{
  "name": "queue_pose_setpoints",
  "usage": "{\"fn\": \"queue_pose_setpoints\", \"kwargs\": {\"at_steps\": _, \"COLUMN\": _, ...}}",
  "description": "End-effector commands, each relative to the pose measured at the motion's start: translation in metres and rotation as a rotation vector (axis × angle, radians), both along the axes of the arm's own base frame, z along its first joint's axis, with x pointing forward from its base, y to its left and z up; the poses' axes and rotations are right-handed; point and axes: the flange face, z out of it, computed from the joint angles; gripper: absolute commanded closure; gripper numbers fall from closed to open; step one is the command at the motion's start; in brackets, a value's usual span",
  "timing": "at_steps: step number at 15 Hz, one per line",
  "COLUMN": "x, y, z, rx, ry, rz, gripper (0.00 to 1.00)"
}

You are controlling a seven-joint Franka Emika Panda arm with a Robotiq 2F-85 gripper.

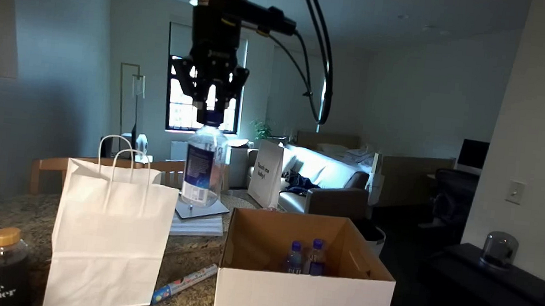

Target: Remove two bottles from the box

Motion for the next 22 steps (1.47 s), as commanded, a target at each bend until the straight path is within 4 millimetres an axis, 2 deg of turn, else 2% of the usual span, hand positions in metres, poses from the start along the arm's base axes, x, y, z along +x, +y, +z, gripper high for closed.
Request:
{"fn": "queue_pose_setpoints", "kwargs": {"at_steps": 1, "x": 0.008, "y": 0.037, "z": -0.031, "rx": 0.029, "ry": 0.029, "rz": 0.145, "gripper": 0.86}}
{"fn": "queue_pose_setpoints", "kwargs": {"at_steps": 5, "x": 0.018, "y": 0.073, "z": -0.09, "rx": 0.028, "ry": 0.123, "rz": 0.23, "gripper": 0.86}}
{"fn": "queue_pose_setpoints", "kwargs": {"at_steps": 9, "x": 0.018, "y": 0.09, "z": -0.145, "rx": -0.013, "ry": 0.21, "rz": 0.258, "gripper": 0.86}}
{"fn": "queue_pose_setpoints", "kwargs": {"at_steps": 12, "x": 0.021, "y": 0.092, "z": -0.175, "rx": 0.001, "ry": 0.24, "rz": 0.238, "gripper": 0.86}}
{"fn": "queue_pose_setpoints", "kwargs": {"at_steps": 18, "x": 0.044, "y": 0.084, "z": -0.224, "rx": 0.112, "ry": 0.205, "rz": 0.113, "gripper": 0.86}}
{"fn": "queue_pose_setpoints", "kwargs": {"at_steps": 22, "x": 0.052, "y": 0.086, "z": -0.272, "rx": 0.109, "ry": 0.154, "rz": 0.07, "gripper": 0.86}}
